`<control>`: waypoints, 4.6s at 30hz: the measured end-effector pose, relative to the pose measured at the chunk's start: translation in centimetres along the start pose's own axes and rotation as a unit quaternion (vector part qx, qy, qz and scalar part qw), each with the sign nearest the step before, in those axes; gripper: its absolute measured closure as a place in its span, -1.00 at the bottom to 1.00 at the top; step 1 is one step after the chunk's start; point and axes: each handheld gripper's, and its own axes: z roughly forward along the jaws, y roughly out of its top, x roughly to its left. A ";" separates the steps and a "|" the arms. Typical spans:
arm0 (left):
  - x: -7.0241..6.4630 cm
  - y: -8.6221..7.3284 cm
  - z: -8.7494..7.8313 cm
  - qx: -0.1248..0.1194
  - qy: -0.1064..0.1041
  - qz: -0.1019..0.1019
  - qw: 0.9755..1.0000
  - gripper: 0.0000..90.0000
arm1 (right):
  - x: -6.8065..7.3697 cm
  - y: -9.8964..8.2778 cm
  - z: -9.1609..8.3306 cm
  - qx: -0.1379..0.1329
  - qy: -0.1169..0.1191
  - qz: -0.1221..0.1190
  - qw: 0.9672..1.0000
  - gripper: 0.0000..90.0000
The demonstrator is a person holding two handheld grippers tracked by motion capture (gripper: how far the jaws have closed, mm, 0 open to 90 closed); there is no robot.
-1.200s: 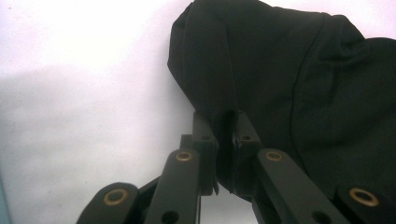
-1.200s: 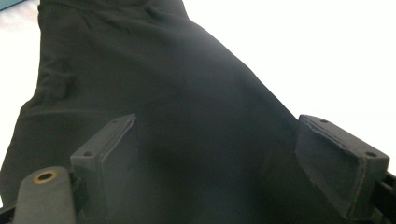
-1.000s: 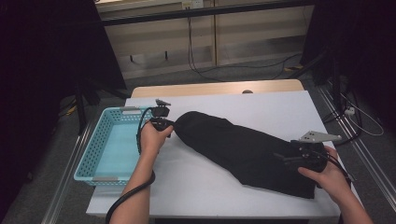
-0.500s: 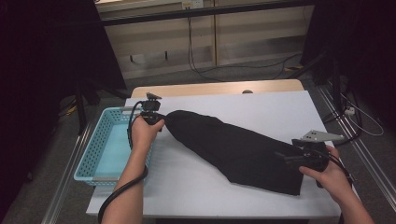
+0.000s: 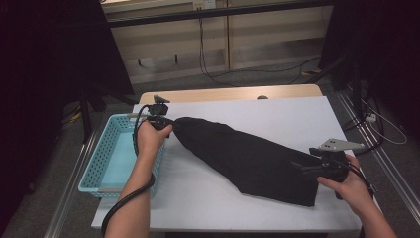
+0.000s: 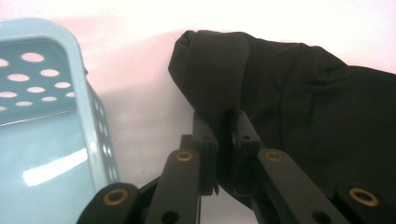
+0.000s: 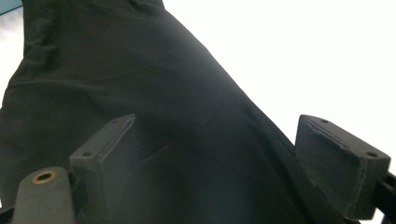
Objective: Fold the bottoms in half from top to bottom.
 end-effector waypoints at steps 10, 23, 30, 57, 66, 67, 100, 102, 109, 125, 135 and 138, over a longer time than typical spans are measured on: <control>1.2 1.0 -1.7 -0.006 0.046 -0.006 0.999 0.87 | -0.4 -0.1 -0.2 -0.003 -0.003 0.005 1.000 -0.69; -2.6 0.3 -0.9 -0.013 -0.023 0.043 0.999 0.86 | -0.1 -0.2 0.0 0.001 0.002 0.002 1.000 -0.70; -6.4 -1.4 0.1 -0.021 -0.079 0.093 0.992 0.86 | 0.1 -0.2 0.2 0.004 0.005 -0.001 1.000 -0.70; -11.5 -6.3 4.4 -0.016 -0.174 0.127 0.976 0.85 | 1.0 -0.2 1.0 0.013 0.010 -0.009 1.000 -0.70; -14.0 -6.5 3.9 -0.017 -0.205 0.147 0.968 0.84 | 1.7 -0.1 1.3 0.012 0.014 -0.019 1.000 -0.69; -14.3 -6.6 4.0 -0.017 -0.205 0.151 0.967 0.83 | 1.8 -0.1 1.3 0.012 0.014 -0.020 1.000 -0.69; -8.0 -7.8 2.2 -0.076 -0.062 0.152 0.984 -0.68 | 8.6 1.9 6.3 0.040 0.093 -0.095 0.990 0.02; -7.8 -7.9 2.2 -0.072 -0.061 0.152 0.984 -0.69 | 9.2 1.8 6.8 0.047 0.097 -0.107 0.988 0.06; -7.5 -8.1 2.4 -0.068 -0.053 0.149 0.985 -0.70 | 10.0 2.0 7.5 0.042 0.087 -0.122 0.988 0.71; -7.3 -8.1 2.3 -0.066 -0.048 0.153 0.985 -0.70 | 9.1 2.4 5.4 0.024 0.105 -0.108 0.988 1.00; -7.4 -8.1 2.4 -0.065 -0.050 0.155 0.984 -0.70 | 8.8 2.1 4.8 0.025 0.106 -0.106 0.988 1.00; -7.4 -8.0 2.4 -0.065 -0.046 0.160 0.984 -0.70 | 8.8 2.0 4.6 0.026 0.107 -0.103 0.989 1.00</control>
